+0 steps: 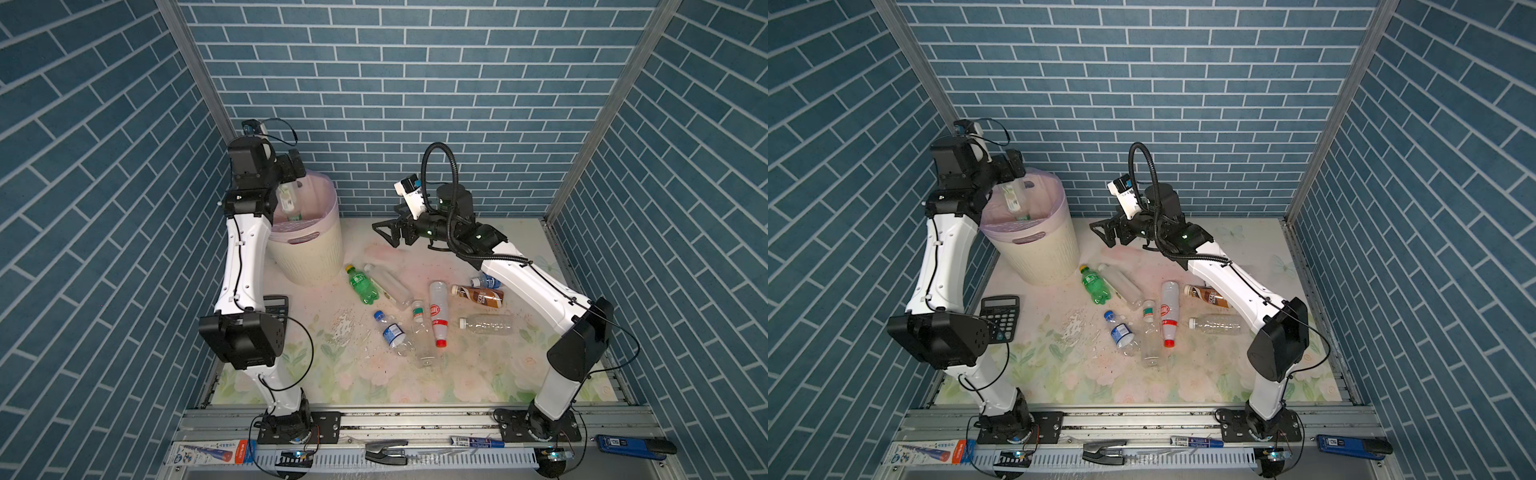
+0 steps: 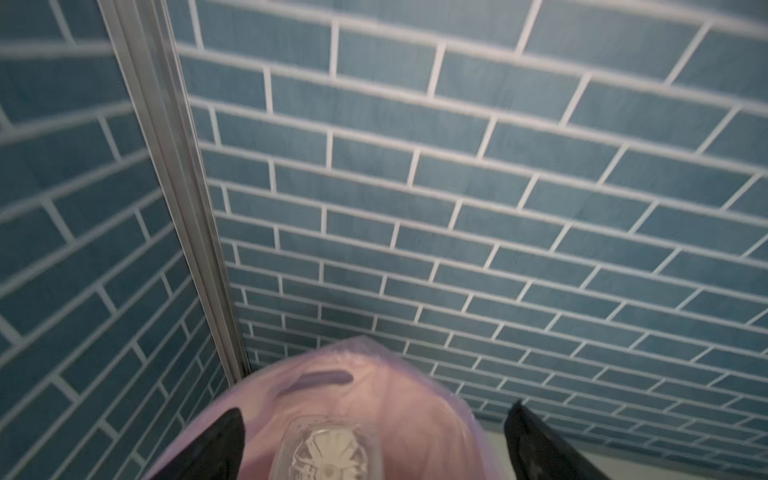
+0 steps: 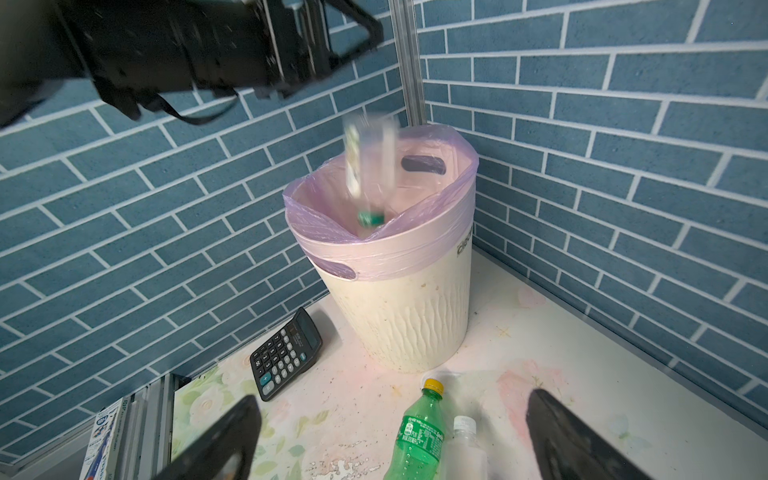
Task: Throw the plastic bottles in the bin
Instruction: 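Open the left gripper to drop the clear bottle into the bin, then bring left arm back while right gripper lowers to the frosted white-capped bottle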
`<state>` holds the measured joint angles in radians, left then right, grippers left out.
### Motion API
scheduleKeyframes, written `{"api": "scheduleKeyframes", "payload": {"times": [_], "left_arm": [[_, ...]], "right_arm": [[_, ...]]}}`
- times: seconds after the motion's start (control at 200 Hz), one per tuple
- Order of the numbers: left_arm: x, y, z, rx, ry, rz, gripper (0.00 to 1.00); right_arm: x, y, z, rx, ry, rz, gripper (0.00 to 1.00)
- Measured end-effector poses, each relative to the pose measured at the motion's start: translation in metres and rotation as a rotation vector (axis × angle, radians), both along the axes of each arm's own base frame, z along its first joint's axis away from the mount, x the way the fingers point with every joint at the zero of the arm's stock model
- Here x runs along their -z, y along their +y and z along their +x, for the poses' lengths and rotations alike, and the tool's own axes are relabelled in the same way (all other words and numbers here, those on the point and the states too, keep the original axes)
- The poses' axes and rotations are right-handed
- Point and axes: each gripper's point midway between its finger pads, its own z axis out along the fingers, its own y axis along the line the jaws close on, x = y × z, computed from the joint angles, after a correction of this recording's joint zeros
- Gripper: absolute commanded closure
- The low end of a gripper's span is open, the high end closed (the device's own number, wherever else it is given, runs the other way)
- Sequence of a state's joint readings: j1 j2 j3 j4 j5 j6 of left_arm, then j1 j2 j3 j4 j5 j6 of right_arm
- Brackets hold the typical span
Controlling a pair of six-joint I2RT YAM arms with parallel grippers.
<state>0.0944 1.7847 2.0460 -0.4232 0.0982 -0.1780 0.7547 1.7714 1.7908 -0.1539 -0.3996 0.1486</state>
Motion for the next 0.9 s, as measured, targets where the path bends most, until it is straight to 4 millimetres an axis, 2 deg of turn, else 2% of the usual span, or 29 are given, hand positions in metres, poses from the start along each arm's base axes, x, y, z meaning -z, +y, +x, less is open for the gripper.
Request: {"api": "scheduleKeyframes", "payload": {"times": [0.04, 0.095, 0.21, 0.34, 0.385, 0.44, 0.5, 0.575, 0.73, 0.9], "left_arm": [[0.008, -0.005, -0.001, 0.014, 0.024, -0.008, 0.01], [0.004, -0.017, -0.004, 0.041, 0.019, -0.012, 0.01], [-0.033, -0.051, -0.027, 0.124, -0.058, -0.012, 0.01], [-0.085, -0.096, -0.069, 0.255, -0.189, -0.043, 0.01], [-0.095, -0.109, -0.084, 0.294, -0.222, -0.064, 0.01], [-0.097, -0.122, -0.097, 0.327, -0.240, -0.095, 0.01], [-0.090, -0.136, -0.107, 0.357, -0.240, -0.134, 0.01], [-0.069, -0.155, -0.111, 0.398, -0.199, -0.179, 0.01], [-0.007, -0.192, -0.106, 0.451, -0.056, -0.253, 0.01], [0.053, -0.211, -0.107, 0.460, 0.076, -0.310, 0.01]], "right_arm": [[0.000, 0.000, 0.000, 0.000, 0.000, 0.000, 0.01], [0.001, 0.000, 0.000, 0.000, 0.001, -0.001, 0.01], [0.006, 0.000, 0.001, 0.005, 0.007, -0.008, 0.01], [0.025, -0.001, 0.002, 0.015, 0.038, -0.036, 0.01], [0.033, -0.002, 0.003, 0.021, 0.048, -0.049, 0.01], [0.043, -0.003, 0.004, 0.031, 0.060, -0.064, 0.01], [0.055, -0.005, 0.005, 0.044, 0.075, -0.083, 0.01], [0.072, -0.009, 0.005, 0.058, 0.098, -0.112, 0.01], [0.110, -0.020, 0.003, 0.090, 0.148, -0.174, 0.01], [0.143, -0.036, -0.004, 0.117, 0.194, -0.218, 0.01]]}}
